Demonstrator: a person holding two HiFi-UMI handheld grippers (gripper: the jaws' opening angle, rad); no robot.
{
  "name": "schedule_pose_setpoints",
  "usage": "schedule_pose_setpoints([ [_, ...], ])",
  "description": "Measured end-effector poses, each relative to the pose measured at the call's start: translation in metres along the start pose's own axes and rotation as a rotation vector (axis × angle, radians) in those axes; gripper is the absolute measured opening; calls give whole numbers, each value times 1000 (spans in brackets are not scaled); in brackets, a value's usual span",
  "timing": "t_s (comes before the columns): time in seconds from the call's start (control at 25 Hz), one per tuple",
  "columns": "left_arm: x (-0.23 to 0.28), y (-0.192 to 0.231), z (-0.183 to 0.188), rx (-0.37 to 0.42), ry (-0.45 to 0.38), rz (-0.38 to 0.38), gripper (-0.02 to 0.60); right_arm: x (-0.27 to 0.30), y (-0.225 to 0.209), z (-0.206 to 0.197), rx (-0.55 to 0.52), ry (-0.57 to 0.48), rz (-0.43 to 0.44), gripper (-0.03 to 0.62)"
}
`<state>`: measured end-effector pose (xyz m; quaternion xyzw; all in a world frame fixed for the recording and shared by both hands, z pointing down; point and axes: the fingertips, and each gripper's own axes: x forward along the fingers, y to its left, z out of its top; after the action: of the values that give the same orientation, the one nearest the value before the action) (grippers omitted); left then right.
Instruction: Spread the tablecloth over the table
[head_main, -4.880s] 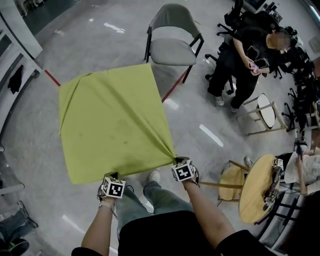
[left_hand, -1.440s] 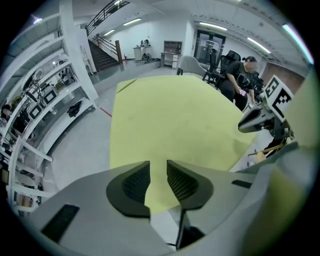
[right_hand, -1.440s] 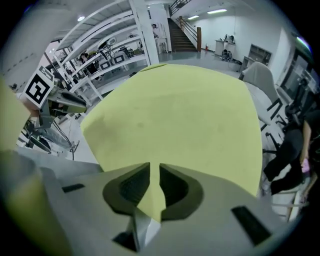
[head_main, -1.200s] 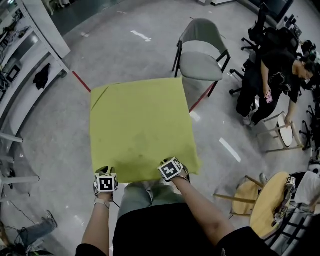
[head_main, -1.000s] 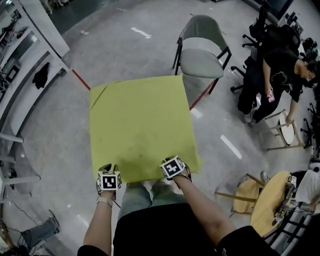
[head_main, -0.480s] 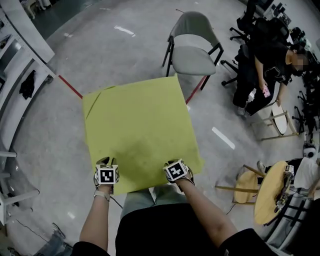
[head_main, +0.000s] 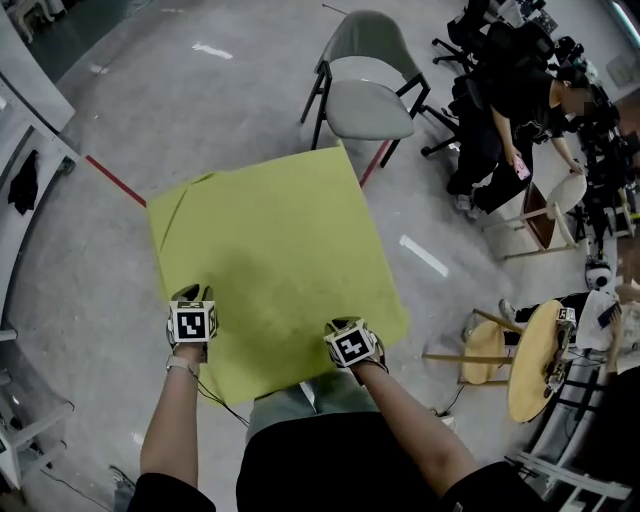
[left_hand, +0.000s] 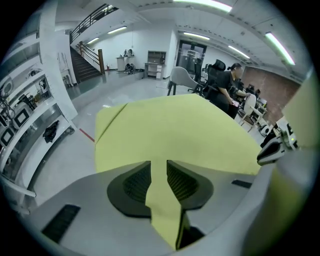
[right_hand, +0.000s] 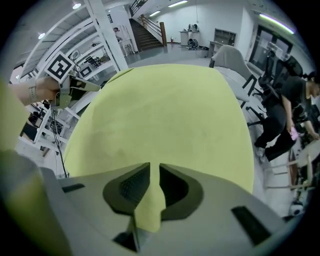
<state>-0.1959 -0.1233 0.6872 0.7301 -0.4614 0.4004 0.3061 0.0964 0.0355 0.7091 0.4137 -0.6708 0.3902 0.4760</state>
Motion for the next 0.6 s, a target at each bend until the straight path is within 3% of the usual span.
schedule_pose_setpoints([
  [0.28, 39, 44, 46, 77, -25, 21, 103, 2, 7, 4, 36, 22, -20, 67],
  [0.6, 79, 76, 59, 116, 38, 43, 103, -1, 13, 15, 52, 8, -32, 67],
])
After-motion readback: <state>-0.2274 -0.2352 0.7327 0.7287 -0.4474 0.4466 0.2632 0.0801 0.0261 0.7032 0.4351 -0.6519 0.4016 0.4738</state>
